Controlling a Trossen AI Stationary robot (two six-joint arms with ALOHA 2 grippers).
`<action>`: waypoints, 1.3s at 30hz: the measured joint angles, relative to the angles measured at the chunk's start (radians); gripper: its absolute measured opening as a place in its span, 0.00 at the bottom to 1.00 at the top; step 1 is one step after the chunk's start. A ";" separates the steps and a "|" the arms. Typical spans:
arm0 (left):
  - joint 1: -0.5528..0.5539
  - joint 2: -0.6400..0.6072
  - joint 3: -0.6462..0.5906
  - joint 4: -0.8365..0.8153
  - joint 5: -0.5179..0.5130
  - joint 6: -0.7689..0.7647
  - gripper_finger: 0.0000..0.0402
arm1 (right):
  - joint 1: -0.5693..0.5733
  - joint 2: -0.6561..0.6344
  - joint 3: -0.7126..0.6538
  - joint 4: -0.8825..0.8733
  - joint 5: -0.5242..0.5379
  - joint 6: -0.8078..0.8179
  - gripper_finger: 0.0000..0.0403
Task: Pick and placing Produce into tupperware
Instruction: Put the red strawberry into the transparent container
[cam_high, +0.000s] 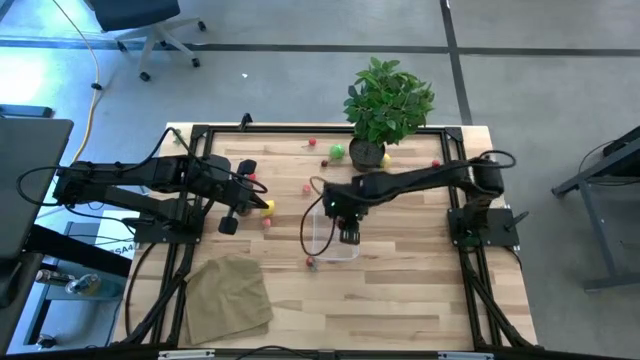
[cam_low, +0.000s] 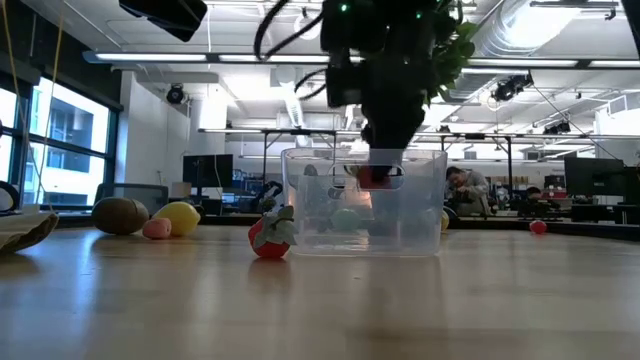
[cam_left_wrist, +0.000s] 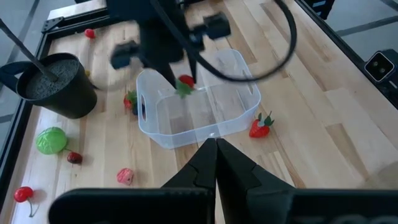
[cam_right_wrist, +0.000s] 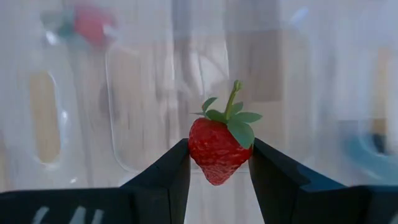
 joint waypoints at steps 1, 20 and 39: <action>0.000 0.000 0.000 0.000 0.000 0.000 0.00 | 0.004 0.015 0.002 -0.002 0.000 -0.008 0.33; 0.000 0.000 0.000 0.000 0.000 0.000 0.00 | 0.024 0.108 0.094 0.005 0.032 -0.120 0.33; 0.000 0.000 0.000 0.000 0.000 0.000 0.00 | 0.019 0.137 0.094 0.016 0.052 -0.103 0.40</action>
